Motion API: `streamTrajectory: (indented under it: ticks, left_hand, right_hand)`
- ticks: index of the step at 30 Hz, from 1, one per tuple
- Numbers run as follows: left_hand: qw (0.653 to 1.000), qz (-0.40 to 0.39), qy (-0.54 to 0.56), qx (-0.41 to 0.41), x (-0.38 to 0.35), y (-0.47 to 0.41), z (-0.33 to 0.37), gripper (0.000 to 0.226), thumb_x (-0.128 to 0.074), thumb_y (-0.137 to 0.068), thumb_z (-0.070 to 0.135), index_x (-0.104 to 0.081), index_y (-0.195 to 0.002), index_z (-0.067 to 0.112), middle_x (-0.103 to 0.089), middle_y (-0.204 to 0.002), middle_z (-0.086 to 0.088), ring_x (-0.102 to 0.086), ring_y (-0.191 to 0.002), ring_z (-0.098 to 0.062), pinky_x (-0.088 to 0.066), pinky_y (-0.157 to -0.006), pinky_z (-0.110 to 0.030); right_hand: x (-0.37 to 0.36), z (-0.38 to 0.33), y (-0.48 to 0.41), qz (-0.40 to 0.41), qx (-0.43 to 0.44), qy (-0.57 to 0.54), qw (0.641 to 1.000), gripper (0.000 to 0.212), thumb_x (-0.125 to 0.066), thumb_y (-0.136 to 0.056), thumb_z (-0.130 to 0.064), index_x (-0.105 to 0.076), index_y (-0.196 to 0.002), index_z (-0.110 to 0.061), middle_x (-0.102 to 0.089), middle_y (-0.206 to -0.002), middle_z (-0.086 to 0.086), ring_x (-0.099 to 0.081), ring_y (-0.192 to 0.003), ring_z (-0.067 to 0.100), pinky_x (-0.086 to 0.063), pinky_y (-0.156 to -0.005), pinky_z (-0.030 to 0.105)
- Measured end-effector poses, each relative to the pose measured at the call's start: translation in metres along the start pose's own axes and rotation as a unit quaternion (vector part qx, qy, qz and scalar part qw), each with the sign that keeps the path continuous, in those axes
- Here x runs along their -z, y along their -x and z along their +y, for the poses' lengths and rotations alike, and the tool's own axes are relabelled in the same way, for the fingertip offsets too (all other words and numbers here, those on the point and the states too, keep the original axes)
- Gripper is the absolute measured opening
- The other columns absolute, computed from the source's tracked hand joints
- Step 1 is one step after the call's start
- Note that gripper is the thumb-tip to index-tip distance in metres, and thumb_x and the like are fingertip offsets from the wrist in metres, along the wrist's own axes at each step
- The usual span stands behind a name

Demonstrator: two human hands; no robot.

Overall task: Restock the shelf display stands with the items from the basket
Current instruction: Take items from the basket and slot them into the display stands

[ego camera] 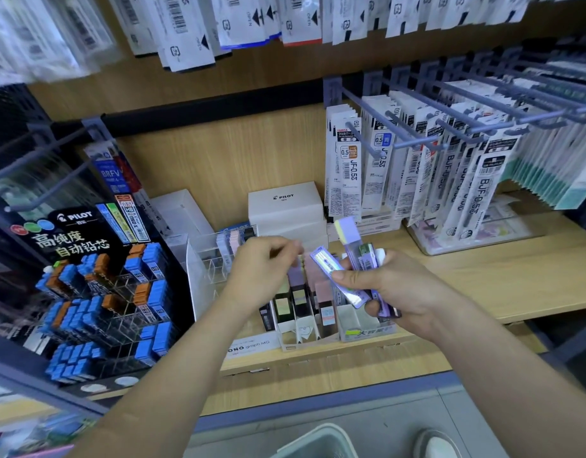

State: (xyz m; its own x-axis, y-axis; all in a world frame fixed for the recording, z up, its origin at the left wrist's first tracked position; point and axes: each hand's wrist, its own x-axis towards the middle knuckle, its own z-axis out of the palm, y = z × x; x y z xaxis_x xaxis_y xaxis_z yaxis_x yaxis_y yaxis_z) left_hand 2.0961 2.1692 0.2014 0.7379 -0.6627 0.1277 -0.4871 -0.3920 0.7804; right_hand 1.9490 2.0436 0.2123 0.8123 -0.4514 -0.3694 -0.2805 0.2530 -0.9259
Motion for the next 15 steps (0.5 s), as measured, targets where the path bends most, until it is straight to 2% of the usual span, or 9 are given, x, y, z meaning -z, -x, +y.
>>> streamTrajectory:
  ticks: [2, 4, 7, 11, 13, 15]
  left_hand:
    - [0.973, -0.106, 0.188, 0.079, 0.008, 0.004, 0.017, 0.023, -0.057, -0.092, 0.028, -0.072, -0.096, 0.012, -0.071, -0.077, -0.002, -0.057, -0.060, -0.010, -0.049, -0.060, -0.022]
    - [0.956, -0.146, 0.245, 0.075, 0.011, 0.008, 0.024, 0.018, -0.064, -0.086, 0.020, -0.072, -0.097, 0.008, -0.070, -0.073, -0.006, -0.058, -0.058, -0.011, -0.051, -0.058, -0.021]
    - [0.953, -0.095, 0.278, 0.076, 0.013, 0.011, 0.027, 0.007, -0.069, -0.081, 0.004, -0.071, -0.088, 0.004, -0.069, -0.066, -0.006, -0.060, -0.055, -0.012, -0.053, -0.057, -0.019]
    - [0.945, -0.061, 0.305, 0.103, 0.017, 0.011, 0.023, 0.006, -0.069, -0.080, 0.000, -0.067, -0.083, 0.005, -0.068, -0.064, -0.007, -0.061, -0.053, -0.013, -0.054, -0.055, -0.020]
    - [0.947, -0.084, 0.291, 0.106, 0.022, 0.013, 0.021, 0.008, -0.070, -0.079, -0.001, -0.065, -0.079, 0.005, -0.067, -0.062, -0.007, -0.060, -0.051, -0.013, -0.053, -0.053, -0.020]
    - [0.955, -0.145, 0.238, 0.102, 0.028, 0.017, 0.021, 0.012, -0.072, -0.076, -0.001, -0.064, -0.074, 0.008, -0.066, -0.060, -0.004, -0.059, -0.052, -0.010, -0.052, -0.055, -0.020]
  right_hand:
    - [-0.001, 0.001, -0.001, 0.002, 0.004, 0.019, 1.000, 0.023, -0.082, -0.074, -0.016, -0.065, -0.089, -0.014, -0.061, -0.072, 0.005, -0.040, -0.060, 0.016, -0.029, -0.043, 0.021]
    - [-0.003, 0.000, -0.001, 0.005, 0.004, 0.027, 1.000, 0.028, -0.084, -0.071, -0.021, -0.067, -0.092, -0.014, -0.060, -0.072, 0.005, -0.037, -0.058, 0.015, -0.026, -0.044, 0.022]
    - [-0.001, -0.004, 0.001, 0.009, 0.003, -0.007, 1.000, 0.027, -0.081, -0.076, -0.024, -0.070, -0.095, -0.008, -0.058, -0.077, 0.008, -0.037, -0.054, 0.012, -0.025, -0.041, 0.019]
    - [0.004, -0.008, 0.005, -0.013, 0.008, -0.033, 0.999, 0.008, -0.075, -0.082, -0.012, -0.070, -0.088, -0.009, -0.064, -0.080, 0.010, -0.051, -0.056, 0.012, -0.028, -0.038, 0.016]
    - [0.004, -0.009, 0.004, 0.010, 0.018, -0.050, 0.999, 0.009, -0.076, -0.080, -0.010, -0.068, -0.086, -0.008, -0.064, -0.079, 0.011, -0.051, -0.055, 0.012, -0.029, -0.037, 0.017]
    - [0.002, -0.009, 0.001, 0.048, 0.030, -0.071, 0.996, 0.013, -0.077, -0.078, -0.011, -0.067, -0.086, -0.006, -0.063, -0.076, 0.010, -0.050, -0.052, 0.012, -0.029, -0.037, 0.017]
